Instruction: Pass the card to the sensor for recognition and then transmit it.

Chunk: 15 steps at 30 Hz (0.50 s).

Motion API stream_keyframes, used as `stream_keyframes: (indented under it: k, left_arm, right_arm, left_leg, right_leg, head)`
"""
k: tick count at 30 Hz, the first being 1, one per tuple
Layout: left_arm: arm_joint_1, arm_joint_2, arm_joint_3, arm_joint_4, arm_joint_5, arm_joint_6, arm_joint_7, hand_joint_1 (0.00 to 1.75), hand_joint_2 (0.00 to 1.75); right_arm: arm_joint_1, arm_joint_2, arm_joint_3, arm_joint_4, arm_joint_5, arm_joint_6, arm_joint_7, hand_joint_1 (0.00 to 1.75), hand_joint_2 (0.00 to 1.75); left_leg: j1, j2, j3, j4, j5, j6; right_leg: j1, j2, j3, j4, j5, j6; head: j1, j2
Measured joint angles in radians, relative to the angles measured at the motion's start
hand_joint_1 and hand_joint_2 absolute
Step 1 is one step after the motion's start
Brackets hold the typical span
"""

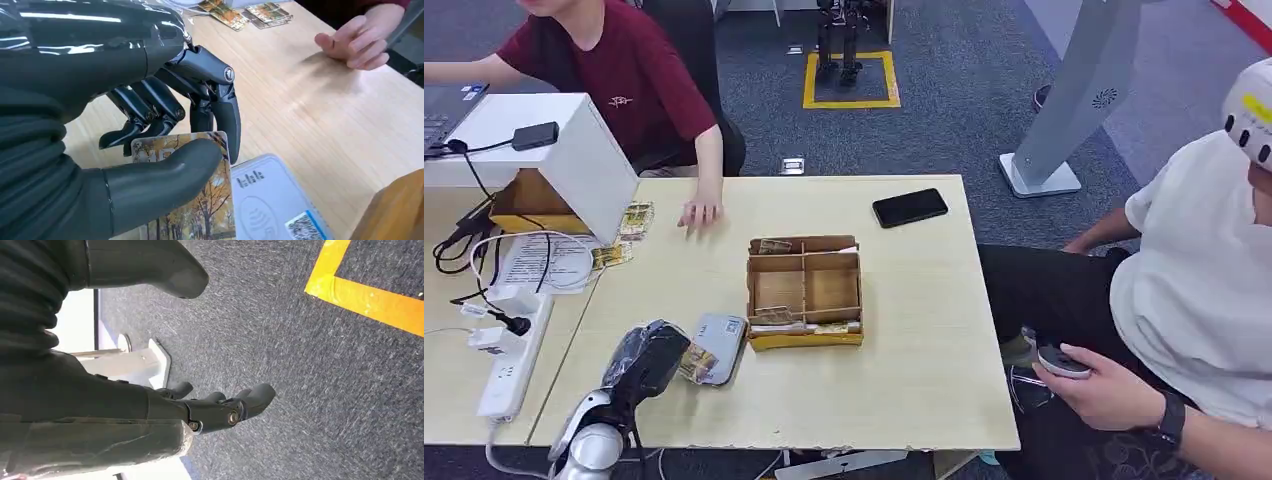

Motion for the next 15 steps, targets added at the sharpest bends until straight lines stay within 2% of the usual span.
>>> stream_keyframes:
  k: [9, 15]
  left_arm:
    - [-0.033, -0.037, 0.0, 0.0, -0.007, 0.002, 0.013, 1.75, 1.75]
    - [-0.068, -0.063, 0.0, 0.0, -0.02, 0.005, 0.042, 1.75, 1.75]
  right_arm:
    - [0.0, 0.0, 0.0, 0.0, 0.0, 0.002, -0.001, 0.0, 1.75]
    - [0.0, 0.0, 0.0, 0.0, 0.0, 0.006, 0.006, 0.0, 1.75]
  left_leg:
    - [0.0, 0.0, 0.0, 0.0, 0.0, 0.0]
    - [0.0, 0.0, -0.001, 0.0, 0.0, 0.0]
  right_leg:
    - [0.0, 0.0, -0.001, 0.0, 0.001, 0.0]
    - [0.0, 0.0, -0.001, 0.0, 0.001, 0.0]
  head:
    - [0.0, 0.0]
    - [0.0, 0.0]
